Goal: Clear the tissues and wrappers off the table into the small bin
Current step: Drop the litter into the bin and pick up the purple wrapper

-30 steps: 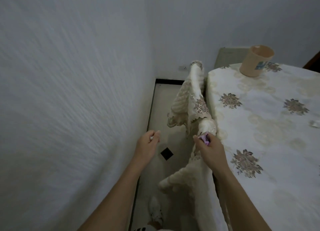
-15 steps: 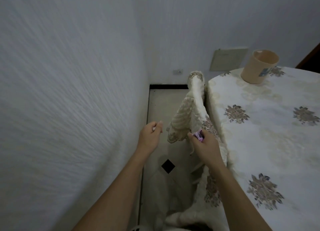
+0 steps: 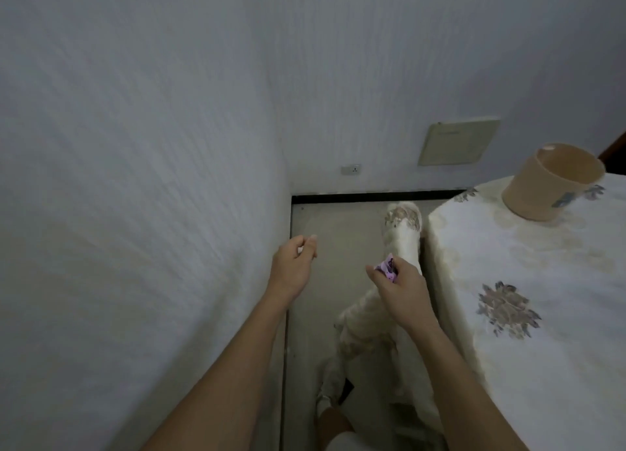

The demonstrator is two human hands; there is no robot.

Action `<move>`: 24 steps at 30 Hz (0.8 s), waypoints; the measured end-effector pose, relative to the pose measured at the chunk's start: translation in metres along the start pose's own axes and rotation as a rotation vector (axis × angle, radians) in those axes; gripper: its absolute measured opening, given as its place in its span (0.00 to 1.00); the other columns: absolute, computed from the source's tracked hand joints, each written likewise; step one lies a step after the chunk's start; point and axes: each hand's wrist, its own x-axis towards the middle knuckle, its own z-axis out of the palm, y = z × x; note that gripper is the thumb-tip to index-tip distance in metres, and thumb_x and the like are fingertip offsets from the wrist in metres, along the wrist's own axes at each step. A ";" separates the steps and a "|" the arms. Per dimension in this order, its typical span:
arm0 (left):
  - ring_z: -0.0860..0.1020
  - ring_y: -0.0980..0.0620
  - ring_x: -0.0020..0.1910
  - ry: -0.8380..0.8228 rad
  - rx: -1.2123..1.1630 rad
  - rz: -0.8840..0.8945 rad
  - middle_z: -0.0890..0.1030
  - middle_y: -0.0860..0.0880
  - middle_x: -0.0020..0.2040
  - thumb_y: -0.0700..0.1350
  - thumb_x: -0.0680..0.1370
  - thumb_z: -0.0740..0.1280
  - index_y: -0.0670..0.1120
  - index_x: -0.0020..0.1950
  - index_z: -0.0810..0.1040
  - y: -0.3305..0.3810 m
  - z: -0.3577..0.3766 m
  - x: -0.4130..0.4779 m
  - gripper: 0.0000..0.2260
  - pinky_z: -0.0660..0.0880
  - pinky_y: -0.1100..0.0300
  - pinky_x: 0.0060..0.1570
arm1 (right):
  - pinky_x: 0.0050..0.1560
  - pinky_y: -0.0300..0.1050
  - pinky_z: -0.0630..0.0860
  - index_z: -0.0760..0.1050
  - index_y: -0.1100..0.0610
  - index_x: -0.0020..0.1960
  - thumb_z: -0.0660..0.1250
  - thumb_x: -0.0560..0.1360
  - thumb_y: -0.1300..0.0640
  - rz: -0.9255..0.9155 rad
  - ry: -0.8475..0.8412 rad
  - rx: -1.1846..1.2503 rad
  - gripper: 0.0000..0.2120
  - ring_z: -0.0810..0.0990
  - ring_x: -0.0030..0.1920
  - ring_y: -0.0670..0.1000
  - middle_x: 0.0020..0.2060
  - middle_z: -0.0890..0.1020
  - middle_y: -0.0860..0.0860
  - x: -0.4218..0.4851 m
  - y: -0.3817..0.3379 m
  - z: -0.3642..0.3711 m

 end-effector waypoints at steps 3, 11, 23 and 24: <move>0.66 0.53 0.26 -0.009 -0.001 0.001 0.67 0.53 0.26 0.50 0.82 0.61 0.46 0.33 0.70 0.014 0.005 0.066 0.18 0.64 0.57 0.31 | 0.34 0.45 0.62 0.59 0.53 0.32 0.69 0.75 0.55 -0.018 -0.012 -0.005 0.21 0.62 0.28 0.45 0.24 0.65 0.45 0.066 -0.016 0.003; 0.67 0.53 0.26 -0.034 -0.008 0.022 0.68 0.55 0.25 0.55 0.80 0.61 0.49 0.31 0.68 0.039 0.022 0.200 0.19 0.65 0.56 0.31 | 0.35 0.45 0.65 0.64 0.59 0.34 0.67 0.76 0.57 0.026 0.002 0.030 0.16 0.65 0.29 0.46 0.28 0.67 0.50 0.192 -0.040 0.002; 0.66 0.56 0.25 -0.275 0.024 0.048 0.68 0.56 0.24 0.49 0.82 0.61 0.50 0.31 0.69 0.056 0.096 0.361 0.19 0.63 0.57 0.31 | 0.30 0.36 0.63 0.63 0.57 0.35 0.66 0.77 0.59 0.189 0.135 0.077 0.16 0.62 0.26 0.43 0.27 0.64 0.49 0.323 -0.030 -0.024; 0.66 0.56 0.26 -0.301 0.027 0.045 0.68 0.55 0.24 0.50 0.82 0.61 0.50 0.31 0.69 0.058 0.104 0.377 0.18 0.63 0.56 0.32 | 0.30 0.37 0.62 0.63 0.57 0.35 0.66 0.77 0.59 0.203 0.160 0.085 0.16 0.62 0.26 0.43 0.27 0.64 0.49 0.337 -0.030 -0.026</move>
